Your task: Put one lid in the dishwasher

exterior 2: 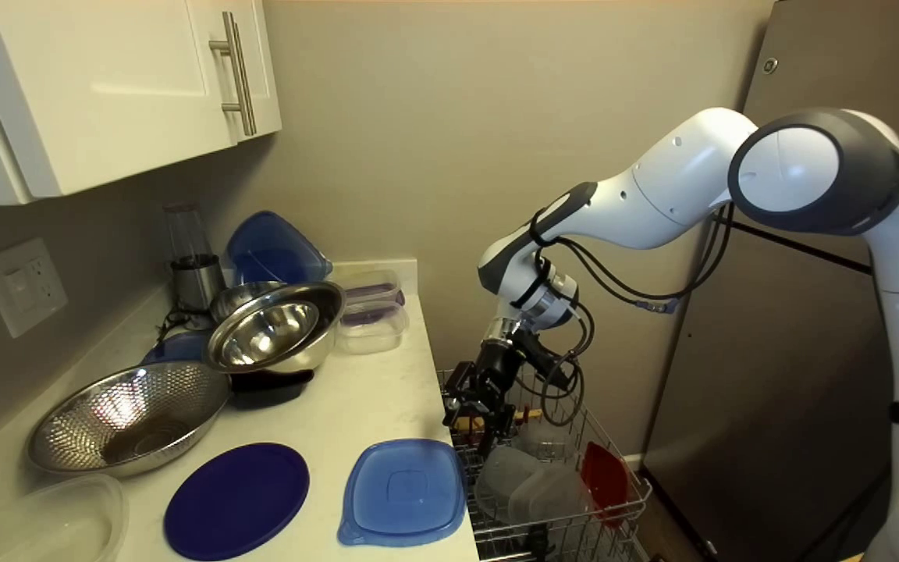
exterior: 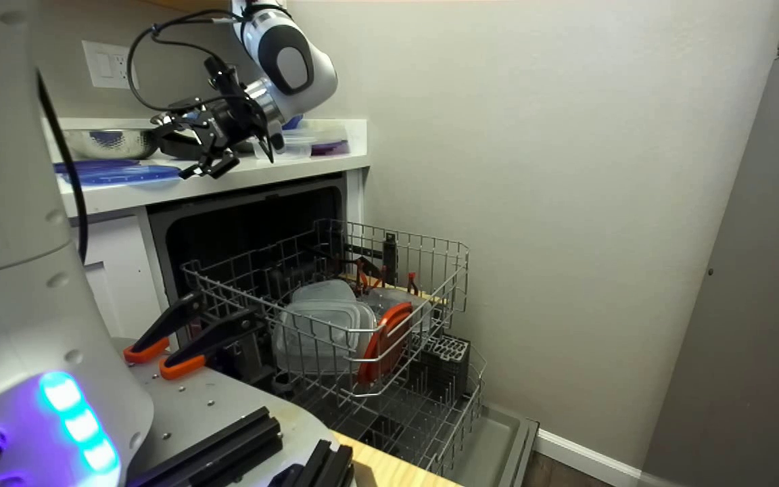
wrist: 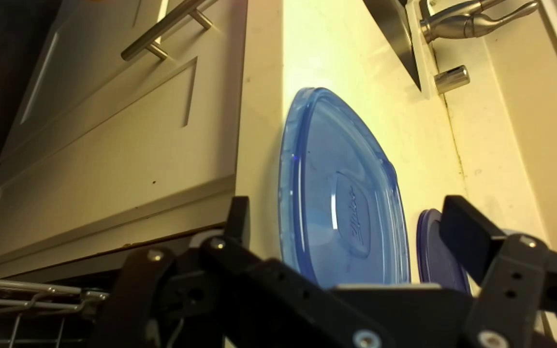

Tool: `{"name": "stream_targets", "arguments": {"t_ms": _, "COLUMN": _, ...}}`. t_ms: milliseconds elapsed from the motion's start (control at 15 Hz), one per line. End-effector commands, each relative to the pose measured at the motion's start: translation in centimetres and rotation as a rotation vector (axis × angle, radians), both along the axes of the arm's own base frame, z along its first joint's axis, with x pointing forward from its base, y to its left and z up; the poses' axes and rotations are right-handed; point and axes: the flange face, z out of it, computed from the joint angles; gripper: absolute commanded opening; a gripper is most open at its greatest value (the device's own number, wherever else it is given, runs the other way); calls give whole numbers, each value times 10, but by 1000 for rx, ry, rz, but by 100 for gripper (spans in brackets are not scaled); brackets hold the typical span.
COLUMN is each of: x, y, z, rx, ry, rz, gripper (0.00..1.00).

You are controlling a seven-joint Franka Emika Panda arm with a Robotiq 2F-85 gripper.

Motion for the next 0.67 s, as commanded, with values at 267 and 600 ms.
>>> {"name": "stream_targets", "arguments": {"t_ms": 267, "x": 4, "y": 7, "z": -3, "rx": -19, "ry": -34, "rz": -45, "gripper": 100}}
{"name": "stream_targets", "arguments": {"t_ms": 600, "x": 11, "y": 8, "z": -12, "rx": -41, "ry": -36, "rz": -81, "gripper": 100}}
